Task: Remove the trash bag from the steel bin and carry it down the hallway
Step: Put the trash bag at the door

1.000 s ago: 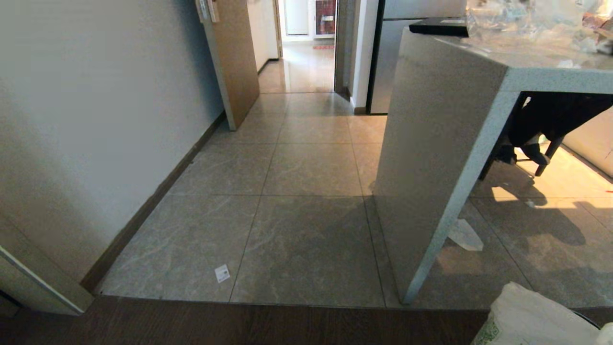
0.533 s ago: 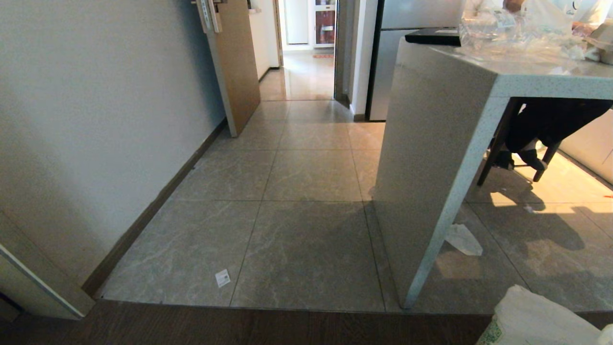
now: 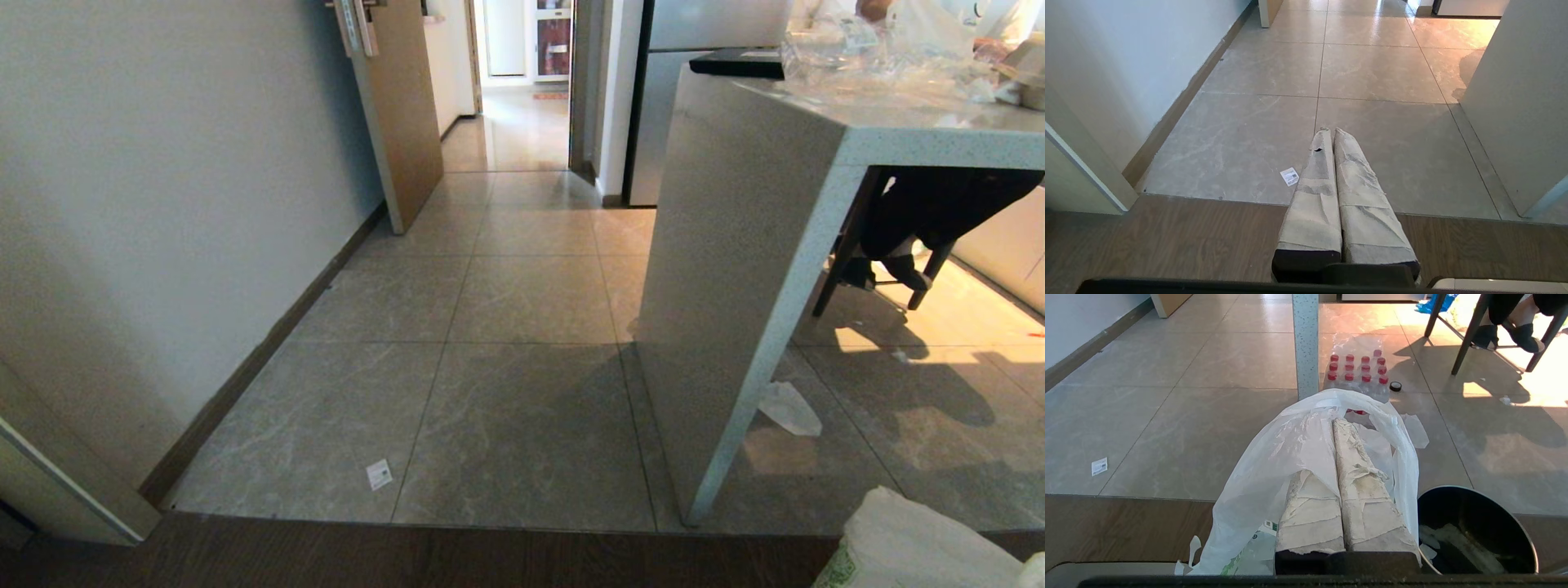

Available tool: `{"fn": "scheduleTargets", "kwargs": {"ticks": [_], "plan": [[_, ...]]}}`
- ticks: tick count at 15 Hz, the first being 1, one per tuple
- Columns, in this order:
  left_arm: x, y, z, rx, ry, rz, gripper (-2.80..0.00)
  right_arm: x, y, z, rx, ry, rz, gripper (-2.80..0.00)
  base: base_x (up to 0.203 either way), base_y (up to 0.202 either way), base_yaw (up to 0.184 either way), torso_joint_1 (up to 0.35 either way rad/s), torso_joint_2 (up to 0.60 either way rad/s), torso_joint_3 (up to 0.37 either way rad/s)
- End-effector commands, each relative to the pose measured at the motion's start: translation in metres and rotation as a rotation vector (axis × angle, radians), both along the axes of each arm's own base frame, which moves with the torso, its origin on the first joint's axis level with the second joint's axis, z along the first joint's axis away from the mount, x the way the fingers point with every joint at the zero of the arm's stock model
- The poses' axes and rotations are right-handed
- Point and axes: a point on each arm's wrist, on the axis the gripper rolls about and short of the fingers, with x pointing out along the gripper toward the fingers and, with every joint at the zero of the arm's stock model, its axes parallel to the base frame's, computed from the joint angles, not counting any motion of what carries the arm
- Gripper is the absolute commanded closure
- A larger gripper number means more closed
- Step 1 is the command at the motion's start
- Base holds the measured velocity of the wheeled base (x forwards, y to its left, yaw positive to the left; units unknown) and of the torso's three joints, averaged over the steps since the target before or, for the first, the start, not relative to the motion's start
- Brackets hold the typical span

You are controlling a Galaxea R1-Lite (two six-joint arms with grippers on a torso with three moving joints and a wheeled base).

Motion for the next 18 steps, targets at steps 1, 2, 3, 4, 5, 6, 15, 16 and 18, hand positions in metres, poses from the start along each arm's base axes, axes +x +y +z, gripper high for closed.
{"fn": "scheduleTargets", "kwargs": {"ticks": [1,2,3,4,5,6,15,16,18], "plan": [[0.0,0.0,0.0001,-0.001,-0.001,0.001,0.0,0.0001,0.0,-0.0004,0.0,0.001,0.0,0.0,0.0,0.0,0.0,0.0,0.0,0.0],[0.0,0.0,0.0001,-0.001,-0.001,0.001,0.0,0.0001,0.0,-0.0004,0.0,0.001,0.0,0.0,0.0,0.0,0.0,0.0,0.0,0.0],[0.0,0.0,0.0001,-0.003,-0.001,0.001,0.0,0.0001,0.0,-0.0004,0.0,0.001,0.0,0.0,0.005,0.075,-0.018,-0.001,0.0,0.002],[0.0,0.0,0.0001,-0.003,-0.001,0.001,0.0,0.0001,0.0,-0.0004,0.0,0.001,0.0,0.0,0.004,0.118,0.002,0.005,0.0,0.007],[0.0,0.0,0.0001,-0.003,-0.001,0.001,0.0,0.0001,0.0,-0.0004,0.0,0.001,0.0,0.0,0.004,0.149,-0.015,0.002,0.0,0.007],[0.0,0.0,0.0001,-0.003,-0.001,0.001,0.0,0.0001,0.0,-0.0004,0.0,0.001,0.0,0.0,0.001,0.195,-0.001,0.001,0.0,0.002],[0.0,0.0,0.0001,0.003,-0.001,0.001,0.0,0.0001,0.0,-0.0004,0.0,0.001,0.0,0.0,0.0,0.092,0.002,0.001,0.0,0.002],[0.0,0.0,0.0001,0.003,-0.001,0.001,0.0,0.0001,0.0,-0.0004,0.0,0.001,0.0,0.0,0.0,0.0,0.0,0.0,0.0,0.0],[0.0,0.0,0.0001,0.003,-0.001,0.001,0.0,0.0001,0.0,-0.0004,0.0,0.001,0.0,0.0,0.0,0.0,0.0,0.0,0.0,0.0]]}}
